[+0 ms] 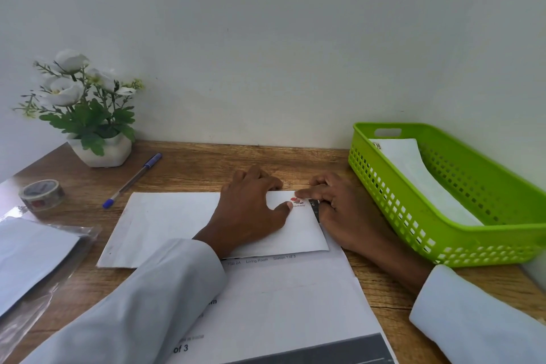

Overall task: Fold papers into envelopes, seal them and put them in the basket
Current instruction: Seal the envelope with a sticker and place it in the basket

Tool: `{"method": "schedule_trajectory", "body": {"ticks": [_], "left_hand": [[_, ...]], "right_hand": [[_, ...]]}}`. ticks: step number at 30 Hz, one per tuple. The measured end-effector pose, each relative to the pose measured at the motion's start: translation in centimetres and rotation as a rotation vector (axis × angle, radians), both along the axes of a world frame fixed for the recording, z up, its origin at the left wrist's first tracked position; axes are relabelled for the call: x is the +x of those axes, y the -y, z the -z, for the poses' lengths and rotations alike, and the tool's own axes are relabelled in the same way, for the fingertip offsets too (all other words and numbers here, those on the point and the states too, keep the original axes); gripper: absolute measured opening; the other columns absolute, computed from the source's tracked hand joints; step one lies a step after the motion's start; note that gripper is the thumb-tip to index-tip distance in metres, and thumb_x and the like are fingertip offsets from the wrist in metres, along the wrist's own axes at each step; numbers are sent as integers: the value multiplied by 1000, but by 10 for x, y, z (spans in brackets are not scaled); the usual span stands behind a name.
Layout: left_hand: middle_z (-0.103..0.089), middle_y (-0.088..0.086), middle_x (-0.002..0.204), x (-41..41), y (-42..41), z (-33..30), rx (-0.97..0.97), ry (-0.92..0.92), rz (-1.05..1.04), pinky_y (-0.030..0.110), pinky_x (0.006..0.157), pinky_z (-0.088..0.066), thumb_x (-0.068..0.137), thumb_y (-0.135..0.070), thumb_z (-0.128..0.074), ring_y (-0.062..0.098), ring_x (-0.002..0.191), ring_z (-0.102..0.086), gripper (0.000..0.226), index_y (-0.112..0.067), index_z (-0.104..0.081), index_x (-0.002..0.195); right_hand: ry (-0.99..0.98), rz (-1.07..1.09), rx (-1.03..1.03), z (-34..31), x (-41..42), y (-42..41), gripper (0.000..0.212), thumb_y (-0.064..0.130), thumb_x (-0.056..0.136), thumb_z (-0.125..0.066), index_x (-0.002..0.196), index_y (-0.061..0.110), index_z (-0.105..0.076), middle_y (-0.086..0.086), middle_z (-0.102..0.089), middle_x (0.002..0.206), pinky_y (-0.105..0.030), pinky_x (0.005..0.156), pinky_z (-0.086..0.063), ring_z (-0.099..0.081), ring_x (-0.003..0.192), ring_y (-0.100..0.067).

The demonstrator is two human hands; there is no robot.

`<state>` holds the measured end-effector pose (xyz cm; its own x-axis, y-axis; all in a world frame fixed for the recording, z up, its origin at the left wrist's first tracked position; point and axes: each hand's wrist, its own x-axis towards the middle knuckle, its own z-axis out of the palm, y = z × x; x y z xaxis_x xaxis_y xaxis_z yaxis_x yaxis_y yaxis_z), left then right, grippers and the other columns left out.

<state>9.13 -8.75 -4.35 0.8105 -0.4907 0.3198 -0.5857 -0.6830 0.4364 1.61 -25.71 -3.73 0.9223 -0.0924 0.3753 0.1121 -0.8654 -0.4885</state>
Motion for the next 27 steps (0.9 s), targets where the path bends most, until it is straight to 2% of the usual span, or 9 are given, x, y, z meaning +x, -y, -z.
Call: {"method": "schedule_trajectory", "body": {"ticks": [4, 8, 11, 16, 19, 21, 23, 25, 27], "left_hand": [[-53, -9, 124, -1, -1, -3, -13, -19, -4, 40, 104, -34, 87, -36, -60, 19, 123, -38, 32, -31, -62, 119], [-54, -7, 124, -2, -1, -5, -17, -32, -25, 41, 103, -35, 89, -21, -53, 20, 123, -38, 32, -30, -63, 118], [-57, -8, 117, -4, -2, -7, -9, -5, -84, 41, 100, -36, 87, -22, -54, 20, 119, -43, 27, -31, -64, 110], [-55, -18, 90, -4, -6, -10, -83, -6, -164, 42, 95, -37, 83, -32, -59, 17, 106, -49, 3, -33, -62, 82], [-57, -17, 84, -2, -6, -9, -84, -3, -188, 40, 90, -35, 83, -36, -60, 17, 102, -51, 10, -30, -63, 76], [-56, -17, 83, -2, -6, -8, -70, -3, -195, 38, 87, -32, 84, -36, -60, 17, 102, -50, 12, -28, -63, 76], [-57, -17, 86, -1, -6, -9, -67, -14, -191, 37, 86, -29, 86, -36, -59, 17, 103, -50, 13, -28, -63, 76], [-62, -15, 90, 1, -9, -11, -64, -25, -190, 38, 89, -33, 89, -36, -57, 17, 102, -53, 14, -29, -61, 78], [-64, -14, 90, 5, -14, -17, -63, -45, -193, 37, 88, -38, 92, -37, -53, 16, 96, -58, 14, -29, -59, 83]], "right_hand": [[-65, 12, -68, 3, 1, 2, 48, -1, 88, -48, 123, 24, -70, -2, -53, 135, -33, 106, -37, -43, 127, -21], [-52, -77, -68, 3, 0, 0, 49, -5, 89, -48, 117, 26, -73, -1, -53, 138, -29, 109, -32, -41, 130, -20], [1, -89, -24, 2, -2, 0, 49, -10, 84, -49, 105, 23, -79, -1, -60, 132, -20, 101, -30, -45, 126, -19], [76, -51, 38, -1, -4, 0, 42, -12, 78, -53, 87, 18, -81, -2, -67, 119, -33, 99, -43, -53, 118, -22], [130, -114, -34, 0, -11, -2, 39, -9, 74, -52, 82, 16, -80, -1, -68, 115, -26, 95, -39, -55, 116, -21], [138, -137, -44, 0, -11, -2, 41, -6, 72, -48, 83, 18, -80, -2, -68, 114, -27, 94, -41, -56, 114, -21], [181, -116, 18, 0, -10, -2, 43, -3, 73, -45, 88, 18, -80, -1, -69, 110, -32, 93, -46, -58, 110, -19], [280, -60, 159, -1, -8, -1, 43, -1, 75, -45, 94, 15, -79, 2, -71, 105, -34, 91, -50, -63, 104, -14], [347, 29, 310, -1, -7, -1, 37, -4, 82, -52, 105, 15, -75, 5, -70, 108, -38, 91, -52, -64, 103, -11]]}}
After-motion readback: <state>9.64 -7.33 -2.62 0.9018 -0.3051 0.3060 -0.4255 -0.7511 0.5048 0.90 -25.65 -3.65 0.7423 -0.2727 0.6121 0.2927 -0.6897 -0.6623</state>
